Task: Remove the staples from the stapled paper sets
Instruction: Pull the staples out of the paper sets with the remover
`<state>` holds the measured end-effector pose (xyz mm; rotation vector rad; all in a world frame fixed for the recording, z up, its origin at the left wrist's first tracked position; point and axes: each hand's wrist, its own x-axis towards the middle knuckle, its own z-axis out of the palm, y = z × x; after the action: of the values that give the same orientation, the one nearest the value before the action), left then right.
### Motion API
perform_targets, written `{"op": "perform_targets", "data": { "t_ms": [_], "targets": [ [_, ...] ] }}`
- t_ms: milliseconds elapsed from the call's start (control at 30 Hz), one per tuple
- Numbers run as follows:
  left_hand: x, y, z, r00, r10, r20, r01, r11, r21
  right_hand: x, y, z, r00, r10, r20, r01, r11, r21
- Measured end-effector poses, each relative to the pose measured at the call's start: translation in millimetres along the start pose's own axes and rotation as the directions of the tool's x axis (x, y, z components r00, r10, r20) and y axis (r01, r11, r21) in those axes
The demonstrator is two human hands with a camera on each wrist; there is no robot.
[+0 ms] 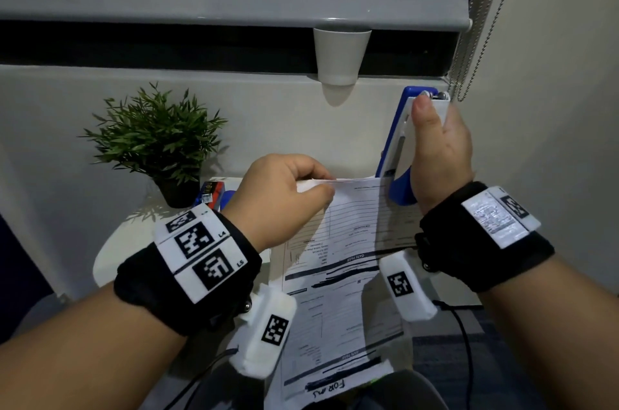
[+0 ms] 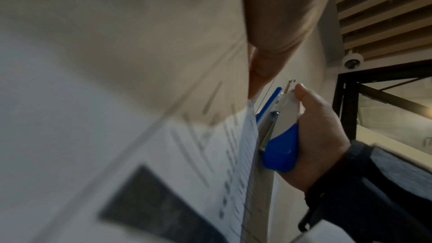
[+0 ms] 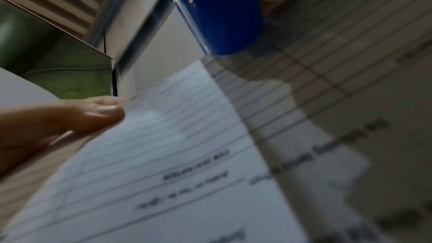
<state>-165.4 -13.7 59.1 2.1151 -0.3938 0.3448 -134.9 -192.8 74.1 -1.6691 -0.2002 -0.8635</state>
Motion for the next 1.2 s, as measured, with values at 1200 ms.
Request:
{"op": "perform_targets", "data": {
  "t_ms": [1200],
  "targets": [
    [8,-95,15,0.954,-0.290,0.080,0.261,0.930,0.259,-28,47,-14,0.902,0.343,0.263,-0.254,0.913,-0.320]
  ]
}}
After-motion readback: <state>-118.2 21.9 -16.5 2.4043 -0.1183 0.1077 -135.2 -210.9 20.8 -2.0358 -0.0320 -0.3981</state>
